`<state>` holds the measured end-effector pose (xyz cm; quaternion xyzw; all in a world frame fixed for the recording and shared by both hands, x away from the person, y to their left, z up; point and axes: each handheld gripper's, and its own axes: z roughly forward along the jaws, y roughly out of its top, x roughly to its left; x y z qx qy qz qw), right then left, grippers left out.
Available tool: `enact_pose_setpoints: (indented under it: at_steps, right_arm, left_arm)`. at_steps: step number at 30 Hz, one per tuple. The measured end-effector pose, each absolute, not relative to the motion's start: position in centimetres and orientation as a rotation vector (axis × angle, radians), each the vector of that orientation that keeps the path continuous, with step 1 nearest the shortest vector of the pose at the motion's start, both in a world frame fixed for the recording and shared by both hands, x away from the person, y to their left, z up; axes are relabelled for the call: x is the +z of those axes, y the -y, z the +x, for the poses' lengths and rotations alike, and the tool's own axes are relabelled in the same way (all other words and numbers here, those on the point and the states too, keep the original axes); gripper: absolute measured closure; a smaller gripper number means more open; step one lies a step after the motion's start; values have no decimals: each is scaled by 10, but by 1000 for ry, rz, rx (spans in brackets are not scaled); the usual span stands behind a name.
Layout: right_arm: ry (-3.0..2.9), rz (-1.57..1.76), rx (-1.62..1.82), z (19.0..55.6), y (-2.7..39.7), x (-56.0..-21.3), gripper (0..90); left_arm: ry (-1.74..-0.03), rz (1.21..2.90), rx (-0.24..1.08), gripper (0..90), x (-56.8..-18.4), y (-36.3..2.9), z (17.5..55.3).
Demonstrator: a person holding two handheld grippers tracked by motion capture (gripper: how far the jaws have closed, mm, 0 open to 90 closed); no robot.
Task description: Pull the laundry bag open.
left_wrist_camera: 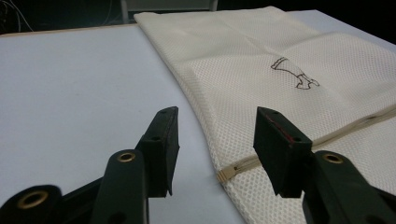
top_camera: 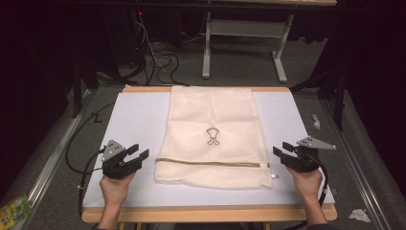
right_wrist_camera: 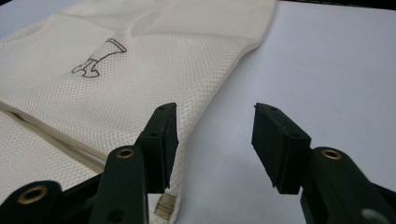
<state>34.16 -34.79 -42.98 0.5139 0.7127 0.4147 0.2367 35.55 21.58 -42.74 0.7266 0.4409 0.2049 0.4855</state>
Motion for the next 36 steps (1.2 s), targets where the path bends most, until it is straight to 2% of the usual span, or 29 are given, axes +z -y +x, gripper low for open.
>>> enact_pose_setpoints:
  at_steps: [26,36]
  right_arm:
    - [-1813,1517,1215,336,384,-430,524]
    - [-1790,1542,1201,339,393,-432,528]
  left_arm:
    - [-1180,1660,498,488,-430,-238,365]
    - [-1220,1694,516,486,-435,-238,376]
